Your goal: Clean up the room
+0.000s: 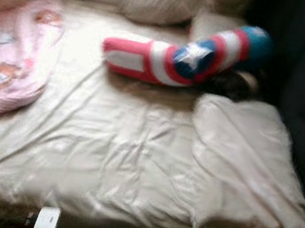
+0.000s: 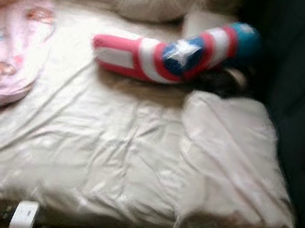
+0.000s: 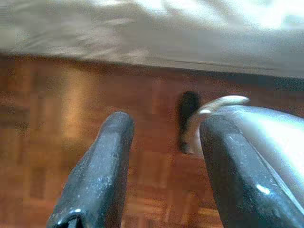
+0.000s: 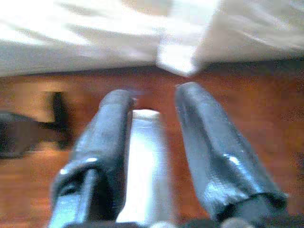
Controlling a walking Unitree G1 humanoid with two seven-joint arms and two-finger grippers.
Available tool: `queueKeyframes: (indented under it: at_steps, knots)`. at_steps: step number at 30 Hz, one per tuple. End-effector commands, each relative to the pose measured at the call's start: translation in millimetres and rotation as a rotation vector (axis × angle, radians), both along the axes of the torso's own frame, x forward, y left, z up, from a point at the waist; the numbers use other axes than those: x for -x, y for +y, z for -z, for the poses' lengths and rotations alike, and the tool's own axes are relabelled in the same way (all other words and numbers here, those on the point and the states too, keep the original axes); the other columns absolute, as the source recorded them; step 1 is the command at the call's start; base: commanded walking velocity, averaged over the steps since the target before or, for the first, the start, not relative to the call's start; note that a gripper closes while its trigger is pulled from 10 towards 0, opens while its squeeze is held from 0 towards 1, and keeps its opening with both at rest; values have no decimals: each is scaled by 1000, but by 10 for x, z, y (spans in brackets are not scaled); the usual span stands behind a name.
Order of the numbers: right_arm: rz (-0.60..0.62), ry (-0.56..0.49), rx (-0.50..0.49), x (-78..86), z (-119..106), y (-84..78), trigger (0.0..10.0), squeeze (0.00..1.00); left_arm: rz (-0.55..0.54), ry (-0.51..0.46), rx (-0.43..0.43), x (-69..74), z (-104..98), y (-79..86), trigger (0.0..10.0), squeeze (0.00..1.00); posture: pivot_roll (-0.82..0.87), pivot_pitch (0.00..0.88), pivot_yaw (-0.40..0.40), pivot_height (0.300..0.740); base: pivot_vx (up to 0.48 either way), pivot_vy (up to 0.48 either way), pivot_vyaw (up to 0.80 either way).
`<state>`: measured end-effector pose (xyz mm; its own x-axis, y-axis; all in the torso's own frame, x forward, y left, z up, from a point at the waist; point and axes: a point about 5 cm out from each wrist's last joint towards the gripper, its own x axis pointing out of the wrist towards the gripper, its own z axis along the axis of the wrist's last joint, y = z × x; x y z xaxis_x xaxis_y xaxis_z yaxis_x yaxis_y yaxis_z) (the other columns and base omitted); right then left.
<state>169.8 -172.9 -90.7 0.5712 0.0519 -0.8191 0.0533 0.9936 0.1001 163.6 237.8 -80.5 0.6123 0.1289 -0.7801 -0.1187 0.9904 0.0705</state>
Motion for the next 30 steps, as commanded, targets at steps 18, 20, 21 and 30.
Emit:
queueKeyframes:
  at_steps: [18, 20, 21, 30]
  knots:
    - [21, 27, 22, 51, 21, -59, 10000, 0, 3, 22, 25, 50, 62, -155, 10000, 0, 53, 148, -11, 740, 0, 321, 178]
    - [8, 27, 34, 50, 19, -72, 10000, 0, 3, 21, 25, 43, 59, -155, 10000, 0, 52, 147, -11, 740, 0, 321, 0]
    - [15, 22, 31, 45, 16, -80, 10000, 0, 3, 20, 25, 40, 57, -153, 10000, 0, 52, 147, -11, 740, 0, 322, 0]
    - [20, 16, 31, 30, 7, -100, 10000, 0, 2, 19, 25, 25, 50, -142, 10000, 0, 47, 140, -12, 740, 0, 321, 0]
